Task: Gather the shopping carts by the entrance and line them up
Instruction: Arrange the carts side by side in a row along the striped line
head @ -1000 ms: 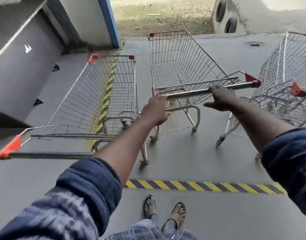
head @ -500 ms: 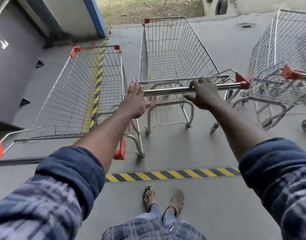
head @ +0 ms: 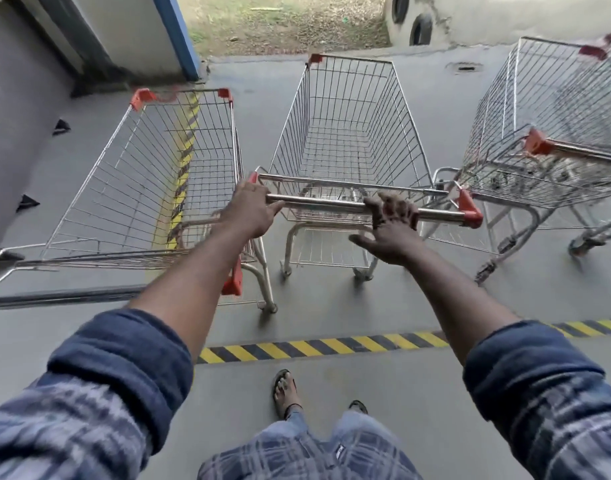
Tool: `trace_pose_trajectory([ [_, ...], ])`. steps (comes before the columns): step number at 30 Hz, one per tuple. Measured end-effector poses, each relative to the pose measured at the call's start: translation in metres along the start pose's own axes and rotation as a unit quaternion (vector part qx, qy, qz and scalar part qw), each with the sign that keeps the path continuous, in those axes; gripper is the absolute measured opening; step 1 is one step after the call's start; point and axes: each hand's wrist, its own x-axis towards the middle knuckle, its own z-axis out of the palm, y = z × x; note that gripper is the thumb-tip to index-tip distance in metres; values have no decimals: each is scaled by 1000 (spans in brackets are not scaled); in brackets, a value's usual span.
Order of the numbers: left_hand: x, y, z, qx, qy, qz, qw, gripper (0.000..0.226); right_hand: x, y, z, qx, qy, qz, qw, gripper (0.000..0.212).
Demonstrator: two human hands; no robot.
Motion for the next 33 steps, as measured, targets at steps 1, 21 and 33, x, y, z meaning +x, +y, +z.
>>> trace_pose_trajectory([
  [1,-10,7,4,-5,3,-4,1000,63,-3,9,-3,-4,8,-1,1000,96],
  [21,-147,15,58,67,82,-49,993,55,-101,18,26,40,105,-58,992,42],
  [33,-171,1,63,0,153,24,988,46,-117,16,30,42,126,-43,990,42],
])
